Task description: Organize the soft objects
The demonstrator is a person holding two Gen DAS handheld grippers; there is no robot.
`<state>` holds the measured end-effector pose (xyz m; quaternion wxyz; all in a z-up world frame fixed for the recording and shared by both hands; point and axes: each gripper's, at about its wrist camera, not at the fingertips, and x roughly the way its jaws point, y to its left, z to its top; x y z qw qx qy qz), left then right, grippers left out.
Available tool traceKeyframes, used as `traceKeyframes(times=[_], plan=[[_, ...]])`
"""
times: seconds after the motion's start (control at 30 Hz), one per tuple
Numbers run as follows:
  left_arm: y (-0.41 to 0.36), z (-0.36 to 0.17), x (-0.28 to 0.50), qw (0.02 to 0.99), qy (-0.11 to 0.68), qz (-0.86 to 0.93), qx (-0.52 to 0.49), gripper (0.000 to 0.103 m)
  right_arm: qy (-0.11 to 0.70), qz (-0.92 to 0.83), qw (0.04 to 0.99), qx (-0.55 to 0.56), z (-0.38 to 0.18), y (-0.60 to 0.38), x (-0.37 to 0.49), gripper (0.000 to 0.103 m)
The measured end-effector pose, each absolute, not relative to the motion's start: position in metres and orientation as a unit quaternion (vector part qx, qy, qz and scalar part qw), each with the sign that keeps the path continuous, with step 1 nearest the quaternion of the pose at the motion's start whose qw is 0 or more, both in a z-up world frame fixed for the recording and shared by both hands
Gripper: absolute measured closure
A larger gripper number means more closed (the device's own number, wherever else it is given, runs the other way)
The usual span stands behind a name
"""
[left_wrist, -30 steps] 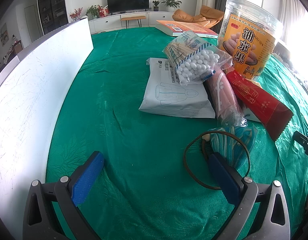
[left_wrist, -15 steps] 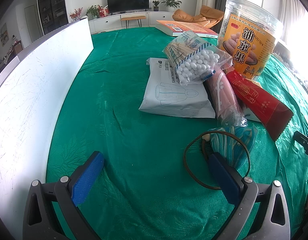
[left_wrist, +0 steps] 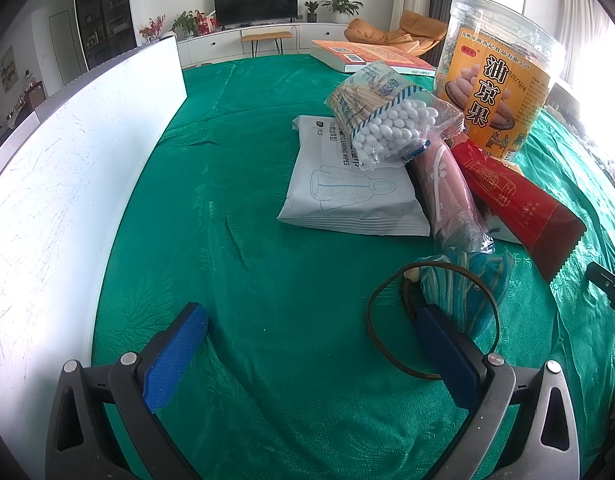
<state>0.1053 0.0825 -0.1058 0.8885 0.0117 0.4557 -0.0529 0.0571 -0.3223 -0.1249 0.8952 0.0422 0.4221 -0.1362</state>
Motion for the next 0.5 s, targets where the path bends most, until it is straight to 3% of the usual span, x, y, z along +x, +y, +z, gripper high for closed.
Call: traceKeyframes(times=[0.5], plan=[[0.0826, -0.1058, 0.1052, 0.888, 0.456, -0.053, 0.011, 0.0, 0.422, -0.136, 0.895, 0.042, -0.1243, -0.3233, 0.0578, 0.012]])
